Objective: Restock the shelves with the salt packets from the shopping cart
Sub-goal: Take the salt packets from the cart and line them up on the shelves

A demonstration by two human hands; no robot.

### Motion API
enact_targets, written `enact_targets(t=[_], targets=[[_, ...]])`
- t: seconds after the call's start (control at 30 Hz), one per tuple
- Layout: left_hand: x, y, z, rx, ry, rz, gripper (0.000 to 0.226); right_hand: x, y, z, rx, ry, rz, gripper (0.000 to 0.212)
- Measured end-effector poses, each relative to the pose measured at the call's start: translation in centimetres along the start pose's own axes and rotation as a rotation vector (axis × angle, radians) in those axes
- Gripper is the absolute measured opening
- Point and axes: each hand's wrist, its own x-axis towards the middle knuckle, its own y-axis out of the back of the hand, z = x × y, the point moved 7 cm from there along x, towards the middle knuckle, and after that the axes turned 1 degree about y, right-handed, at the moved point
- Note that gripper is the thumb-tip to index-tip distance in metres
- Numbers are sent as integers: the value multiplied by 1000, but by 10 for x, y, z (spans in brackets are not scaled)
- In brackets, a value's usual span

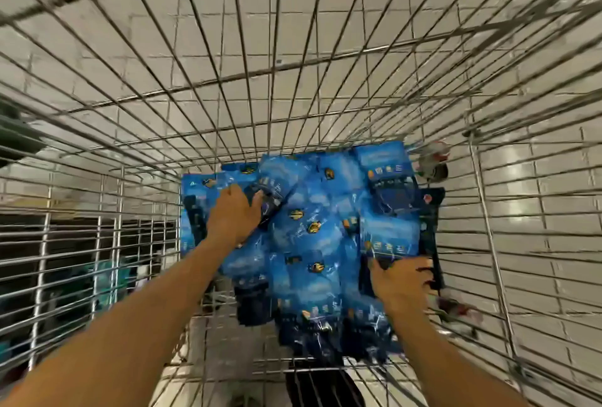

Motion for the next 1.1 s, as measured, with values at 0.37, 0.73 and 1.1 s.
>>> enact_targets(t=[0.37, 0.73, 1.1], targets=[[71, -26, 6, 268, -67, -96, 84, 9, -13, 19, -39, 34, 212, 107], [56, -39, 7, -195, 108, -191, 45, 6, -50, 27, 467, 69, -45, 82], [-60, 24, -7, -594, 176, -177, 55, -67, -14, 14, 704, 136, -291, 103]])
